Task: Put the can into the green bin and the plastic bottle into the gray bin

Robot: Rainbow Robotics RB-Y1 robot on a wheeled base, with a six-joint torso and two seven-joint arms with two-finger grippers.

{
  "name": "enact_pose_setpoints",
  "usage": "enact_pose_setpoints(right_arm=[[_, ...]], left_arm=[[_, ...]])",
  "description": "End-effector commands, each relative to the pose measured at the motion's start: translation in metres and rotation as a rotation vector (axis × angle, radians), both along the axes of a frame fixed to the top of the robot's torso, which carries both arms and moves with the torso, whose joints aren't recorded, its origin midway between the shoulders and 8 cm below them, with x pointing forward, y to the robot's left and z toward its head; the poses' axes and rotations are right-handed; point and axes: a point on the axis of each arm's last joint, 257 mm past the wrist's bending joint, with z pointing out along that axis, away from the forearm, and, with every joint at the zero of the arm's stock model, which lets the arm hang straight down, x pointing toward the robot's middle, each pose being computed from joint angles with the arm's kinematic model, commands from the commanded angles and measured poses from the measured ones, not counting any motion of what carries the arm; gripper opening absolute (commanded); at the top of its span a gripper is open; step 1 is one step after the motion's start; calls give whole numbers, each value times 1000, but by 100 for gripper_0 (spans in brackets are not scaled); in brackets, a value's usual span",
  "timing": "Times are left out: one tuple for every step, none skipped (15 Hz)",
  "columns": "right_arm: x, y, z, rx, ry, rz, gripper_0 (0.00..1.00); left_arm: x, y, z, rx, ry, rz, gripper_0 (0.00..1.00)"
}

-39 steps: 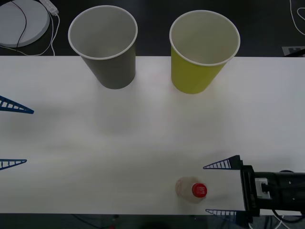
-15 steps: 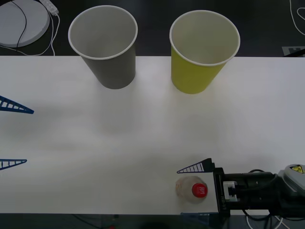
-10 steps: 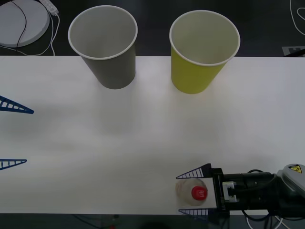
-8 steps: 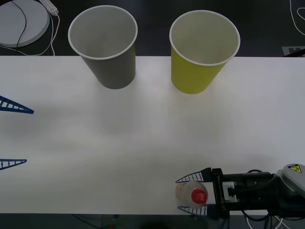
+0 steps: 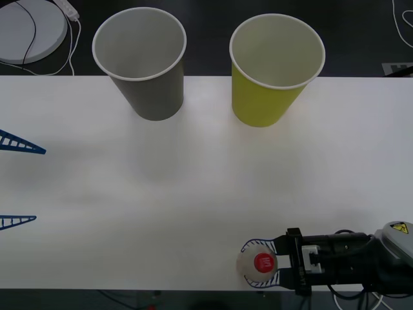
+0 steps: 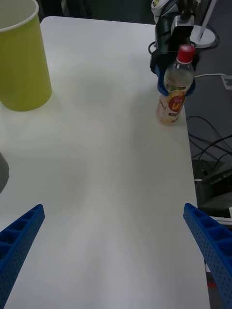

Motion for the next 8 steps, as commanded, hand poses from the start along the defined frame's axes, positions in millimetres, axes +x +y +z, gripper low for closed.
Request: enact_pose_setpoints(right_arm=[[3, -3, 5, 12, 6, -10, 0], [3, -5, 6, 16, 13, -15, 0], [6, -8, 10, 15, 7, -20, 0], [7, -11, 12, 16, 10, -26, 0], [9, -12, 15, 23, 13, -30, 0], [10, -15, 19, 27, 18, -34, 0], [12, -17, 22, 32, 19, -41, 0], [15, -21, 27, 35, 22, -50, 0]], left_arm=[[0, 0, 0, 0, 0, 0, 100], [0, 0, 0, 0, 0, 0, 100], [0, 0, 0, 0, 0, 0, 100], [0, 0, 0, 0, 0, 0, 100], [0, 0, 0, 0, 0, 0, 100], [0, 0, 0, 0, 0, 0, 100], [0, 0, 0, 0, 0, 0, 100], [0, 0, 0, 0, 0, 0, 100]])
